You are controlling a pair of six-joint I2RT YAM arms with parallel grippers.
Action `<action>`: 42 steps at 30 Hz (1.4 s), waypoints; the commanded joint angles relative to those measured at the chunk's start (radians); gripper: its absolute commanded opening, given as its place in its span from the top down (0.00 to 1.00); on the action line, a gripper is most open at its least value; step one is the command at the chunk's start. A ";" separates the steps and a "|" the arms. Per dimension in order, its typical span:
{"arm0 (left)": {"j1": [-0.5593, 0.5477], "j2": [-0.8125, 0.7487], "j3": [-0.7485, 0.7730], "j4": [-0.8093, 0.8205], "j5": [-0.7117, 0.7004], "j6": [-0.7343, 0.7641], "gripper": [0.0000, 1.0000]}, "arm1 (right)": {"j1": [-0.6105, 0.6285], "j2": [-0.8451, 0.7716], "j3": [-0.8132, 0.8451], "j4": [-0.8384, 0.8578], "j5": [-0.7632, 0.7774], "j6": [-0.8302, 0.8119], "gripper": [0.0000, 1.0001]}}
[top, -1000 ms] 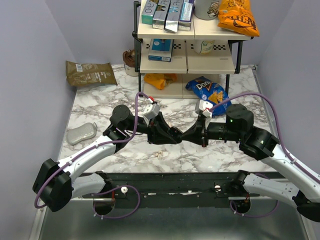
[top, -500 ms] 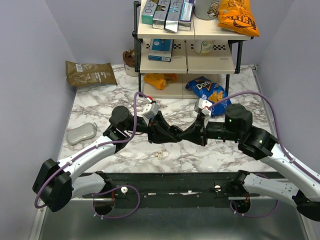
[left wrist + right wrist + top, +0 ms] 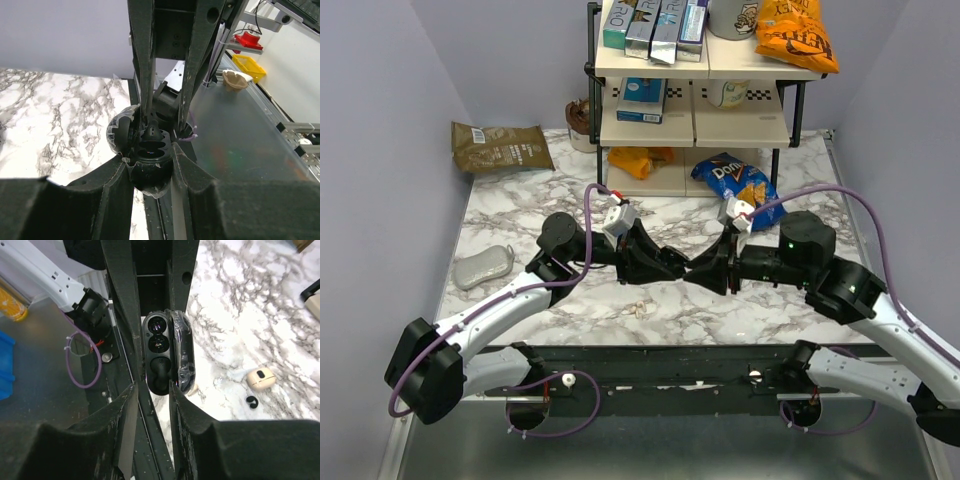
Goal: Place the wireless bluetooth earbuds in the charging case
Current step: Place the earbud in the charging case, then pick up the earbud from the center of the board.
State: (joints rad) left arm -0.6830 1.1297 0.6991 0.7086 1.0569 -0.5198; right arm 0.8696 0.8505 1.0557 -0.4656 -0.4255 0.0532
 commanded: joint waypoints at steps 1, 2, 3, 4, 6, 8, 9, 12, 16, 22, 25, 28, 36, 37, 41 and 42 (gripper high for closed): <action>-0.007 -0.037 -0.021 -0.030 -0.044 0.069 1.00 | 0.005 -0.115 0.067 -0.025 0.118 0.023 0.59; -0.007 -0.050 -0.027 -0.046 -0.055 0.082 1.00 | 0.006 -0.131 0.064 -0.022 0.213 0.025 0.58; -0.007 -0.060 -0.035 -0.072 -0.067 0.104 1.00 | 0.005 -0.146 0.053 -0.019 0.273 0.028 0.57; -0.007 -0.073 -0.059 -0.080 -0.113 0.112 1.00 | 0.005 -0.152 0.040 -0.018 0.342 0.039 0.55; -0.007 -0.116 -0.093 -0.078 -0.159 0.119 1.00 | 0.003 -0.140 -0.020 -0.013 0.503 0.066 0.54; -0.007 -0.168 -0.147 -0.067 -0.228 0.115 1.00 | -0.009 -0.092 -0.071 0.004 0.579 0.094 0.53; -0.010 -0.191 -0.164 -0.076 -0.253 0.113 1.00 | -0.018 -0.074 -0.123 0.016 0.587 0.135 0.54; -0.029 -0.287 -0.217 -0.130 -0.368 0.125 1.00 | -0.058 -0.003 -0.222 0.132 0.568 0.207 0.57; -0.079 -0.412 -0.245 -0.273 -0.520 0.193 1.00 | -0.076 0.158 -0.335 0.274 0.530 0.238 0.74; -0.107 -0.502 -0.259 -0.353 -0.594 0.210 1.00 | -0.081 0.415 -0.289 0.352 0.449 0.231 0.60; -0.110 -0.518 -0.262 -0.356 -0.600 0.208 1.00 | -0.090 0.508 -0.246 0.360 0.462 0.232 0.59; -0.113 -0.527 -0.269 -0.354 -0.601 0.210 1.00 | -0.127 0.559 -0.220 0.372 0.484 0.237 0.58; -0.121 -0.530 -0.270 -0.353 -0.612 0.202 1.00 | -0.181 0.683 -0.160 0.378 0.370 0.252 0.58; -0.121 -0.530 -0.273 -0.350 -0.617 0.199 1.00 | -0.182 0.705 -0.151 0.381 0.363 0.267 0.58; -0.125 -0.538 -0.273 -0.353 -0.627 0.192 1.00 | -0.182 0.754 -0.128 0.380 0.338 0.283 0.52; -0.125 -0.538 -0.274 -0.354 -0.630 0.191 1.00 | -0.181 0.762 -0.125 0.377 0.340 0.284 0.51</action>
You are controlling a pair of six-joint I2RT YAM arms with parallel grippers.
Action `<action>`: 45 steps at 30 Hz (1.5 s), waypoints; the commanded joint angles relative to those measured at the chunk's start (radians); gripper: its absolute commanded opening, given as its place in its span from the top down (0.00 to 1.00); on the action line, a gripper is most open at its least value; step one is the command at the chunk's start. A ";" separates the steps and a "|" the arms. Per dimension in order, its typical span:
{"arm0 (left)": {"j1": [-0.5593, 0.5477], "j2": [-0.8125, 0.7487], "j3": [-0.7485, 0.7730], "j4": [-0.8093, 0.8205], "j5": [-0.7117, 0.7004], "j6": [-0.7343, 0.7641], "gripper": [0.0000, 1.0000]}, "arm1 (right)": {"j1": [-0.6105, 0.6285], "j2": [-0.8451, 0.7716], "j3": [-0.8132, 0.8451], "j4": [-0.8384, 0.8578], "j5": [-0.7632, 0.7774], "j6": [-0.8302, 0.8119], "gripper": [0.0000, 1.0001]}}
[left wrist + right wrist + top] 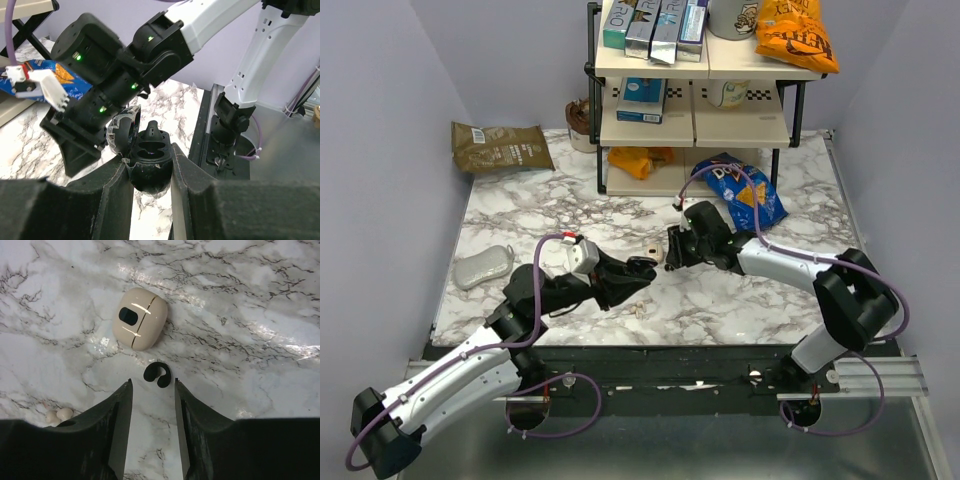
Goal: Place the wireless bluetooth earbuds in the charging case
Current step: Pick up the earbud from the center of the board.
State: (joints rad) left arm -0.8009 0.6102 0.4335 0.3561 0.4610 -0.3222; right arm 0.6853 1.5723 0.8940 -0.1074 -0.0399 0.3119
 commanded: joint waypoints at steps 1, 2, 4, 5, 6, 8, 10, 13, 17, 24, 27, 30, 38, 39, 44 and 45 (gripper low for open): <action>-0.011 -0.020 -0.009 -0.003 -0.036 -0.006 1.00 | 0.003 0.046 0.037 0.015 -0.046 0.023 0.49; -0.014 -0.023 -0.007 -0.009 -0.038 -0.005 1.00 | 0.003 0.051 0.033 0.015 -0.049 0.020 0.46; -0.017 -0.026 -0.009 -0.019 -0.045 -0.005 1.00 | 0.003 0.051 0.023 0.014 -0.048 0.015 0.42; -0.023 -0.030 -0.010 -0.019 -0.048 -0.005 1.00 | 0.003 0.049 0.017 0.018 -0.048 0.010 0.39; -0.027 -0.029 -0.010 -0.022 -0.054 -0.002 1.00 | 0.003 0.052 0.011 0.018 -0.045 0.009 0.37; -0.032 -0.030 -0.013 -0.020 -0.064 0.000 1.00 | 0.005 0.057 0.006 0.020 -0.037 0.006 0.35; -0.038 -0.032 -0.012 -0.022 -0.067 0.002 1.00 | 0.003 0.064 0.003 0.020 -0.029 0.004 0.34; -0.046 -0.029 -0.013 -0.023 -0.071 0.003 1.00 | 0.006 0.089 0.016 0.014 -0.014 -0.008 0.33; -0.054 -0.032 -0.013 -0.029 -0.078 0.008 1.00 | 0.017 0.126 0.028 -0.006 0.018 -0.010 0.32; -0.069 -0.036 -0.012 -0.045 -0.090 0.020 1.00 | 0.028 0.153 0.036 -0.006 0.037 -0.016 0.33; -0.072 -0.033 -0.009 -0.045 -0.093 0.023 1.00 | 0.033 0.175 0.052 -0.026 0.090 -0.036 0.33; -0.073 -0.033 -0.007 -0.048 -0.094 0.025 1.00 | 0.034 0.198 0.065 -0.057 0.144 -0.043 0.33; -0.078 -0.043 -0.006 -0.058 -0.099 0.028 1.00 | 0.034 0.173 0.022 -0.072 0.232 -0.046 0.32; -0.078 -0.043 -0.006 -0.060 -0.101 0.029 1.00 | 0.034 0.170 0.017 -0.074 0.245 -0.050 0.32; -0.083 -0.036 -0.003 -0.057 -0.094 0.029 1.00 | 0.034 0.143 -0.003 -0.090 0.281 -0.059 0.32; -0.083 -0.035 -0.002 -0.055 -0.094 0.031 1.00 | 0.034 0.134 -0.010 -0.094 0.282 -0.060 0.32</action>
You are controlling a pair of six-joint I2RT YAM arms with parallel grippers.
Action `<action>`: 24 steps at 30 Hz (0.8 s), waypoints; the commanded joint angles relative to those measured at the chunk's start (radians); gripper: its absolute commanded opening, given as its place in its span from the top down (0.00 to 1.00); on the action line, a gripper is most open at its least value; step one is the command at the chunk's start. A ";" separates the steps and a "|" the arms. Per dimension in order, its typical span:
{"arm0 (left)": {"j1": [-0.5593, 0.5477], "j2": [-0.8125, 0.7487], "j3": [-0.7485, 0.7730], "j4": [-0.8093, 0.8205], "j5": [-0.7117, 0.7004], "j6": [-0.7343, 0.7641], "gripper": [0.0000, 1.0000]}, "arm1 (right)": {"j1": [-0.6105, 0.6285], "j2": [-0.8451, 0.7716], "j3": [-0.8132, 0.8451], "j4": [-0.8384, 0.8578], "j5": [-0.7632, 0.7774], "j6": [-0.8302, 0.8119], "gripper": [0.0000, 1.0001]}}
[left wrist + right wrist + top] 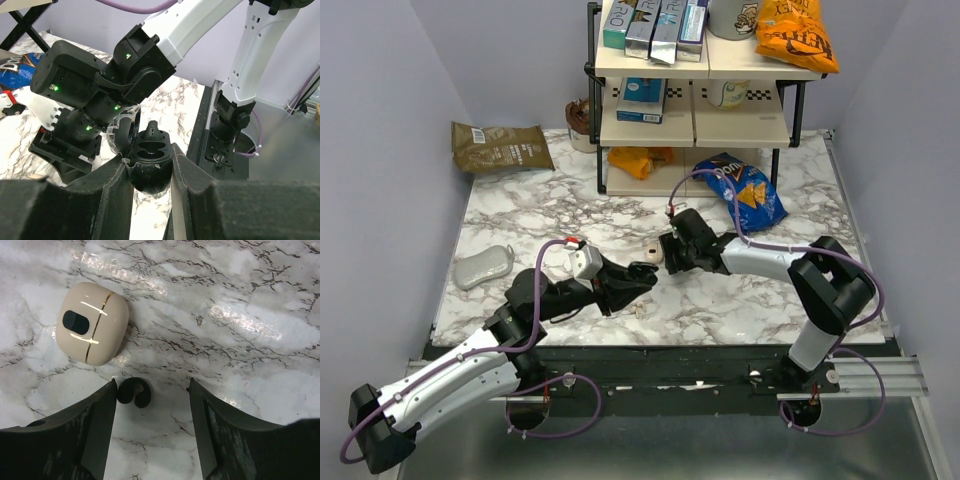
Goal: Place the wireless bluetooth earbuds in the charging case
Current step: Pick up the earbud from the center of the board.
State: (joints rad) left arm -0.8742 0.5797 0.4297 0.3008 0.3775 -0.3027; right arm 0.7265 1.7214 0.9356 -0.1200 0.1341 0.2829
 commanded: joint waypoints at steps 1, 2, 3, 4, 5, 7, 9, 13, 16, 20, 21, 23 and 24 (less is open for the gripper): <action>-0.011 -0.004 0.001 0.000 -0.009 0.011 1.00 | -0.007 -0.022 -0.057 -0.084 0.113 -0.033 0.32; -0.011 -0.003 0.001 0.000 -0.011 0.011 1.00 | -0.007 -0.040 -0.060 -0.087 0.116 -0.033 0.32; -0.012 -0.004 0.001 0.000 -0.009 0.011 1.00 | -0.007 -0.048 -0.070 -0.090 0.121 -0.033 0.32; -0.014 -0.007 0.000 0.000 -0.008 0.010 1.00 | -0.007 -0.055 -0.073 -0.092 0.122 -0.031 0.32; -0.014 -0.007 0.000 -0.002 -0.008 0.011 1.00 | -0.007 -0.066 -0.083 -0.090 0.124 -0.028 0.32; -0.017 -0.009 0.000 -0.002 -0.008 0.010 1.00 | -0.007 -0.085 -0.092 -0.086 0.110 -0.024 0.32; -0.019 -0.011 0.000 -0.003 -0.008 0.011 1.00 | -0.007 -0.094 -0.093 -0.093 0.104 -0.019 0.32; -0.025 -0.011 0.000 -0.002 -0.005 0.011 1.00 | -0.007 -0.117 -0.096 -0.095 0.084 -0.013 0.32; -0.026 -0.014 -0.003 0.001 -0.006 0.010 1.00 | -0.007 -0.144 -0.101 -0.087 0.050 -0.007 0.32; -0.029 -0.012 -0.002 0.008 -0.005 0.008 1.00 | -0.007 -0.192 -0.096 -0.087 0.007 0.009 0.31; -0.029 -0.017 -0.003 0.006 -0.003 0.008 1.00 | -0.007 -0.200 -0.096 -0.086 -0.008 0.013 0.31; -0.029 -0.017 -0.003 0.009 -0.002 0.007 1.00 | -0.007 -0.213 -0.098 -0.083 -0.017 0.024 0.30; -0.031 -0.020 -0.003 0.008 -0.002 0.007 1.00 | -0.009 -0.226 -0.098 -0.084 -0.025 0.028 0.30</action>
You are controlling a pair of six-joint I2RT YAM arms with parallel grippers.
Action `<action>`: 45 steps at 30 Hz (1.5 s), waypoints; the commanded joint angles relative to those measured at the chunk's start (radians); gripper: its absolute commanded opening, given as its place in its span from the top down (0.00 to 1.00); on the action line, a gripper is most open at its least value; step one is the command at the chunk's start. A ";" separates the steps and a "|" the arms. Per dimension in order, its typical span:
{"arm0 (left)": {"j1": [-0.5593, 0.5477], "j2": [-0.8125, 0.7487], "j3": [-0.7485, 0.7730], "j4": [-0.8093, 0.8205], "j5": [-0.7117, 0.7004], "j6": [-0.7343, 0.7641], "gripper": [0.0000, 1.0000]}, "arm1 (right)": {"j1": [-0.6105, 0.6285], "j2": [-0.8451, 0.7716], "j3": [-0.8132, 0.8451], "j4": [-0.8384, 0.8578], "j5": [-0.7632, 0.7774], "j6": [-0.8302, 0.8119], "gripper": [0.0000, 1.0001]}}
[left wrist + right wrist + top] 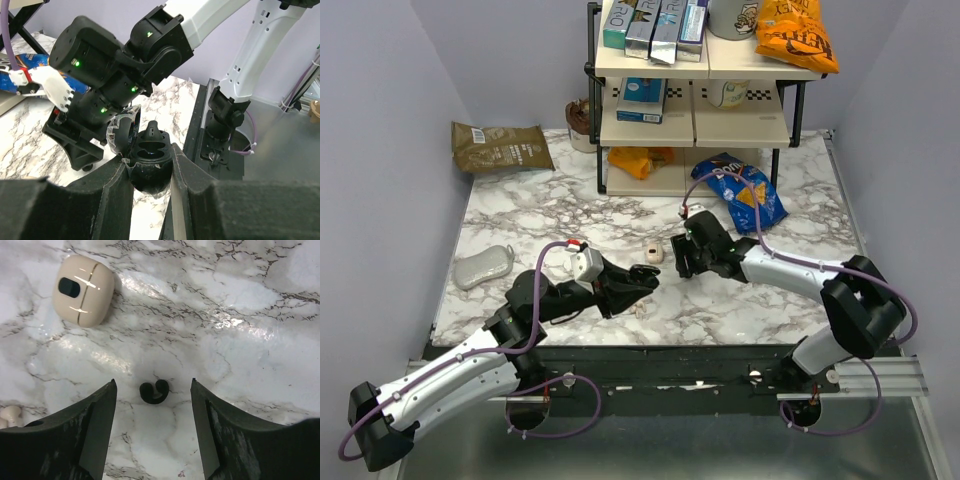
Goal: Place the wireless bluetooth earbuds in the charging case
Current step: Pick up the earbud from the center of the board.
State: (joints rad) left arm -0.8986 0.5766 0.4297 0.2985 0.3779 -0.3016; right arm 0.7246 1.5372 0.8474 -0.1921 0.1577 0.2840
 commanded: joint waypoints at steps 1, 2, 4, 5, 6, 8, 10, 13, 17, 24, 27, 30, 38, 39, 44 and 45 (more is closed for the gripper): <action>-0.006 -0.020 -0.005 0.010 -0.004 0.004 1.00 | -0.005 -0.048 -0.011 -0.012 -0.049 0.035 0.30; -0.006 -0.021 -0.005 0.011 -0.005 0.004 1.00 | -0.005 -0.052 -0.013 -0.010 -0.049 0.041 0.30; -0.008 -0.023 -0.005 0.007 -0.007 0.004 1.00 | -0.005 -0.071 -0.025 -0.012 -0.050 0.064 0.33; -0.008 -0.024 -0.003 0.004 -0.011 0.004 1.00 | -0.005 -0.078 -0.033 -0.009 -0.050 0.075 0.35; -0.008 -0.026 -0.003 0.001 -0.011 0.005 1.00 | -0.005 -0.086 -0.040 -0.010 -0.047 0.087 0.37; -0.008 -0.027 -0.005 0.001 -0.017 0.006 1.00 | -0.005 -0.104 -0.068 -0.007 -0.043 0.133 0.41; -0.010 -0.026 -0.006 0.004 -0.019 0.006 1.00 | -0.005 -0.115 -0.088 -0.001 -0.037 0.176 0.45; -0.010 -0.017 -0.003 0.007 -0.016 0.007 1.00 | -0.007 -0.114 -0.119 0.011 -0.029 0.208 0.47; -0.011 -0.015 -0.005 0.002 -0.017 0.005 1.00 | -0.007 -0.121 -0.152 0.034 -0.027 0.224 0.49; -0.017 -0.018 -0.005 -0.002 -0.028 0.002 1.00 | -0.037 -0.114 -0.185 0.057 -0.020 0.257 0.57; -0.017 -0.023 -0.005 -0.009 -0.031 0.001 1.00 | -0.062 -0.117 -0.197 0.069 -0.003 0.261 0.61; -0.019 -0.023 -0.005 -0.012 -0.036 0.005 1.00 | -0.080 -0.111 -0.188 0.068 0.002 0.242 0.67; -0.022 -0.020 -0.005 -0.012 -0.031 0.005 1.00 | -0.086 -0.054 -0.159 0.094 -0.059 0.210 0.99; -0.022 -0.021 -0.006 -0.013 -0.033 0.005 1.00 | -0.085 -0.052 -0.160 0.098 -0.064 0.210 0.99; -0.023 -0.021 -0.005 -0.016 -0.036 0.007 1.00 | -0.085 -0.029 -0.156 0.129 -0.102 0.202 0.99; -0.023 -0.018 -0.005 -0.015 -0.036 0.007 1.00 | -0.086 -0.020 -0.154 0.131 -0.110 0.202 0.99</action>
State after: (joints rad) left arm -0.9154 0.5640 0.4297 0.2955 0.3653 -0.3016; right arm 0.6407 1.4807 0.6731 -0.1112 0.0982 0.4961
